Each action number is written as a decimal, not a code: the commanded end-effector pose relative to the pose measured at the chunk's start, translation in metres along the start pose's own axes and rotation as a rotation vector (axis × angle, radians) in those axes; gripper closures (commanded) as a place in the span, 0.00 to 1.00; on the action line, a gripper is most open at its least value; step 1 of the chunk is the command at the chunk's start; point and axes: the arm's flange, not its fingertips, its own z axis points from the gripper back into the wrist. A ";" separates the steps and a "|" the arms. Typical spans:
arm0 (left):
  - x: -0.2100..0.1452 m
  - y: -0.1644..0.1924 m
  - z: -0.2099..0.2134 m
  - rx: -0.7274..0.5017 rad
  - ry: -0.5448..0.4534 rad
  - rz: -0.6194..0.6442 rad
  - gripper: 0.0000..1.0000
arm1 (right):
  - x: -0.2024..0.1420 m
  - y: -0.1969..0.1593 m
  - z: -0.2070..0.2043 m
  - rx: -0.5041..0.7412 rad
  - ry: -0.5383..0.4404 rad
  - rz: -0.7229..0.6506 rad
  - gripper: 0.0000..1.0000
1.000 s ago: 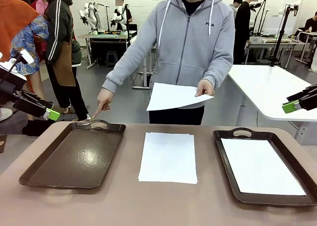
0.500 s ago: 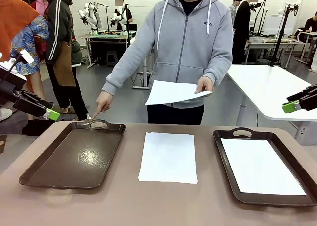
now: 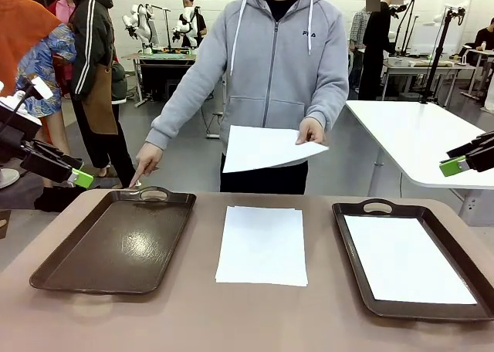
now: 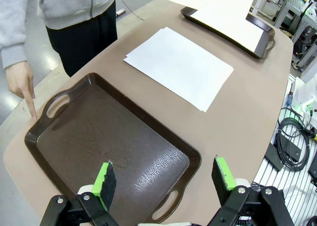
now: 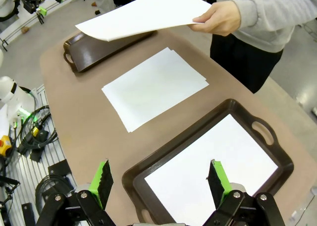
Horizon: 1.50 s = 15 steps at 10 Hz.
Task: Sort the A4 documents.
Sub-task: Receive the A4 Paper.
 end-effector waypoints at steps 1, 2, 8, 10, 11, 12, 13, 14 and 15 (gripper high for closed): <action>0.000 0.000 0.000 0.000 0.000 0.000 0.00 | 0.001 0.001 -0.001 0.002 -0.003 0.005 0.00; 0.004 0.001 -0.007 -0.041 -0.021 0.017 0.00 | 0.001 0.001 -0.001 0.002 -0.003 0.005 0.00; 0.036 0.045 -0.060 -0.205 -0.013 0.457 0.00 | 0.001 0.001 -0.001 0.002 -0.003 0.005 0.00; 0.050 0.055 -0.098 -0.360 -0.033 0.609 0.00 | 0.001 0.001 -0.001 0.002 -0.003 0.005 0.00; 0.057 0.059 -0.122 -0.433 -0.039 0.685 0.00 | 0.001 0.001 -0.001 0.002 -0.003 0.005 0.00; 0.065 0.062 -0.141 -0.463 -0.047 0.739 0.00 | 0.001 0.001 -0.001 0.002 -0.003 0.005 0.00; 0.075 0.065 -0.158 -0.519 -0.048 0.787 0.00 | 0.001 0.001 -0.001 0.002 -0.003 0.005 0.00; 0.082 0.068 -0.174 -0.579 -0.052 0.834 0.00 | 0.001 0.001 -0.001 0.002 -0.003 0.005 0.00; 0.089 0.069 -0.191 -0.621 -0.058 0.873 0.00 | 0.001 0.001 -0.001 0.002 -0.003 0.005 0.00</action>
